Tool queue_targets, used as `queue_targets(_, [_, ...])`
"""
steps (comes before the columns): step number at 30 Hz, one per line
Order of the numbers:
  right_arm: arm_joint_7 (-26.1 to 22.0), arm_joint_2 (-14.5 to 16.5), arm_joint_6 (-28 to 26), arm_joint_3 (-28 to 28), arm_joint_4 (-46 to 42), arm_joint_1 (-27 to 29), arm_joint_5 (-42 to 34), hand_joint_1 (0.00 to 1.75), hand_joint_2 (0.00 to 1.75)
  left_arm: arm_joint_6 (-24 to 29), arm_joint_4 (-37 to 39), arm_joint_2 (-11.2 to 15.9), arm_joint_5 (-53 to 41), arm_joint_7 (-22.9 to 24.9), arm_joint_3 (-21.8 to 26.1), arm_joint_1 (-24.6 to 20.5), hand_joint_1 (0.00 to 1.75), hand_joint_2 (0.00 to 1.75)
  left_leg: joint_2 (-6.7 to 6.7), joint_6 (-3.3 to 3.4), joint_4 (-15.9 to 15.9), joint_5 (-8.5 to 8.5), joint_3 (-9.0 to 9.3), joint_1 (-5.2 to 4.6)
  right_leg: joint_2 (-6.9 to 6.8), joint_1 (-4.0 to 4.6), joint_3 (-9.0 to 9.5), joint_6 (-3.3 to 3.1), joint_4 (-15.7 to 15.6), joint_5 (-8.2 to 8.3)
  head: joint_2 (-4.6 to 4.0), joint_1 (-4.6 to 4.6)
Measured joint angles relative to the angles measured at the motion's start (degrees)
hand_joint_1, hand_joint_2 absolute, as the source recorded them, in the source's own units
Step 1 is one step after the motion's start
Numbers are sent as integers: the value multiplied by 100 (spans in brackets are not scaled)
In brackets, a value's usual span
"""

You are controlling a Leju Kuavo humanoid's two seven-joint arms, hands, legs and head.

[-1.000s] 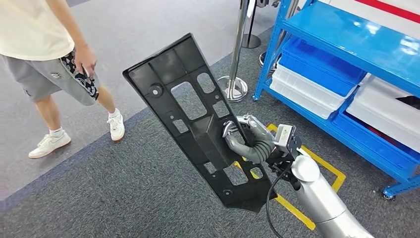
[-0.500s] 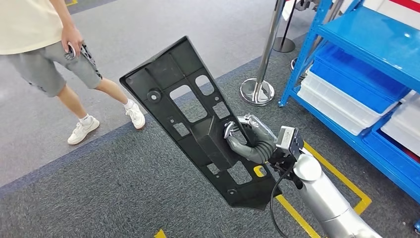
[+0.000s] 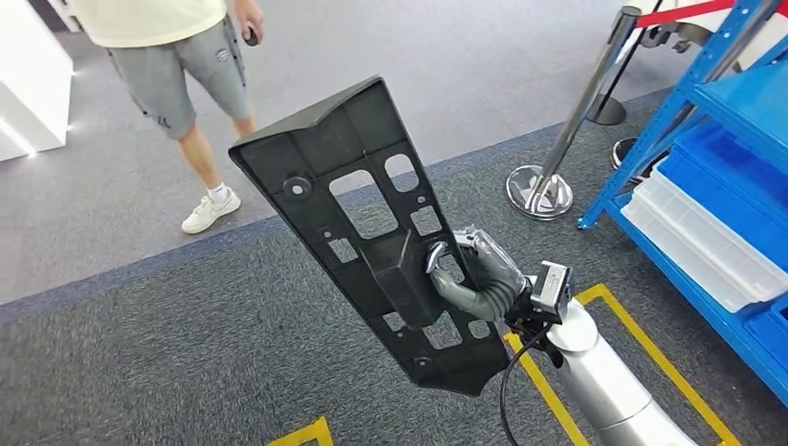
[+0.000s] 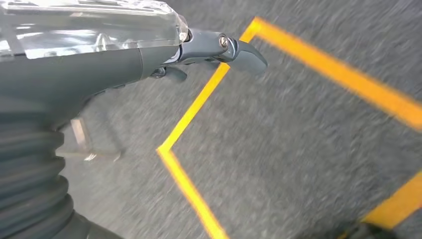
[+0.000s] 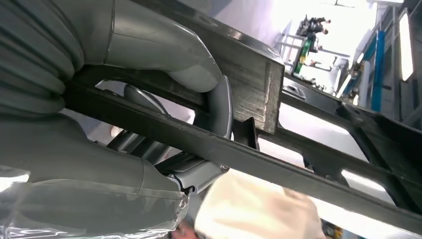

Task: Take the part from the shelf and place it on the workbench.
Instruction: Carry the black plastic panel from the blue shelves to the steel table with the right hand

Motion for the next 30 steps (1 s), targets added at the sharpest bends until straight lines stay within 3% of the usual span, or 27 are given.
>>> queue_targets(1, [-7, 0, -89, 2, 30, 33, 12, 175, 175, 34, 1, -17, -141, -112, -70, 20, 0, 175, -99, -5, 18, -4, -7, 4, 11, -15, -32, 10, 13, 93, 0, 0])
queue_targets(2, [-17, 0, -194, 1, 42, 72, 27, 175, 175, 37, 1, -37, -270, -141, -157, 35, 0, 175, -199, -18, 46, -13, -10, 13, 31, -32, 36, 19, -183, 283, 0, 0])
queue_targets(4, [-50, 5, -377, -18, -10, 204, 68, 175, 175, -33, 1, -64, -424, -24, -314, 61, 0, 175, -378, -73, 127, -51, -30, 32, 199, -65, 326, 31, -879, 684, 0, 1])
queue_targets(5, [-66, 15, -427, -39, -65, 290, 85, 175, 175, -82, 1, -63, -440, 48, -358, 72, 0, 175, -449, -109, 173, -68, -65, 38, 301, -76, 435, 30, -1148, 773, 0, 1])
queue_targets(7, [-87, 33, -462, -83, -178, 454, 116, 175, 175, -162, 1, -48, -438, 126, -406, 113, 0, 175, -560, -185, 219, -69, -149, 53, 410, -58, 489, 8, -1325, 755, 0, 0])
queue_targets(9, [-90, 32, -496, -115, -283, 558, 147, 175, 175, -288, 1, -12, -375, 245, -438, 159, 0, 175, -626, -249, 217, -58, -196, 70, 309, -59, 494, -53, -1356, 760, 0, 0])
queue_targets(11, [-82, -4, -558, -165, -419, 652, 205, 175, 175, -462, 2, 32, -264, 496, -446, 175, 0, 175, -380, -302, 429, -196, -298, 52, 169, -74, 532, -135, -1394, 766, 0, -1])
queue_targets(13, [-40, -46, -602, -260, -578, 761, 277, 175, 175, -582, 2, 79, -202, 755, -444, 169, 0, 175, 0, -347, 1092, -541, -612, 45, 11, -40, 553, -193, -1411, 754, 0, -3])
queue_targets(15, [42, -57, -611, -376, -699, 836, 339, 175, 175, -634, 1, 110, -198, 897, -442, 171, 0, 175, 134, -367, 1749, -790, -942, 60, -142, 1, 555, -212, -1409, 741, 0, -3])
queue_targets(16, [77, -57, -614, -442, -743, 866, 361, 175, 175, -642, 1, 114, -200, 931, -442, 178, 0, 175, 151, -363, 1822, -765, -977, 62, -211, 13, 559, -213, -1409, 734, 0, -3])
queue_targets(17, [96, -57, -616, -518, -780, 901, 369, 175, 175, -648, 1, 114, -201, 948, -441, 185, 0, 175, 169, -348, 1656, -632, -888, 61, -278, 23, 568, -210, -1408, 725, 0, -3])
queue_targets(20, [106, -57, -560, -782, -831, 1007, 291, 175, 175, -697, 2, 90, -259, 1058, -441, 188, 0, 175, 424, -227, 523, -152, -289, 0, -451, 48, 618, -172, -1412, 686, 0, -3])
queue_targets(22, [113, -57, -468, -901, -778, 1032, 227, 175, 175, -745, 3, 43, -331, 1200, -447, 192, 0, 175, 527, -141, 237, -109, -161, -68, -528, 57, 630, -123, -1424, 680, 0, -3])
queue_targets(24, [136, -57, -409, -956, -701, 1041, 211, 175, 175, -768, 3, -2, -368, 1295, -454, 207, 0, 175, 424, -78, 184, -76, -160, -78, -590, 53, 650, -61, -1454, 677, 0, -3])
queue_targets(25, [151, -51, -398, -970, -670, 1045, 215, 175, 175, -773, 3, -28, -376, 1317, -455, 214, 0, 175, 369, -48, 130, -52, -133, -68, -531, 43, 657, -33, -1437, 649, 0, -3])
queue_targets(27, [174, -27, -399, -1004, -630, 1052, 223, 175, 175, -780, 3, -69, -380, 1330, -458, 211, 0, 175, 263, 17, 31, 3, -68, -38, -249, 27, 520, 1, -1113, 439, 0, -2])
queue_targets(28, [183, -9, -400, -1024, -610, 1062, 226, 175, 175, -785, 3, -87, -380, 1332, -461, 205, 0, 175, 205, 33, 18, 15, -63, -40, -89, 20, 357, 5, -780, 276, 0, -1])
queue_targets(30, [197, 24, -403, -1054, -568, 1102, 230, 175, 175, -793, 3, -103, -381, 1333, -463, 194, 0, 175, 69, 47, 27, 18, -67, -40, 34, 21, -30, 16, -73, 31, 0, -1])
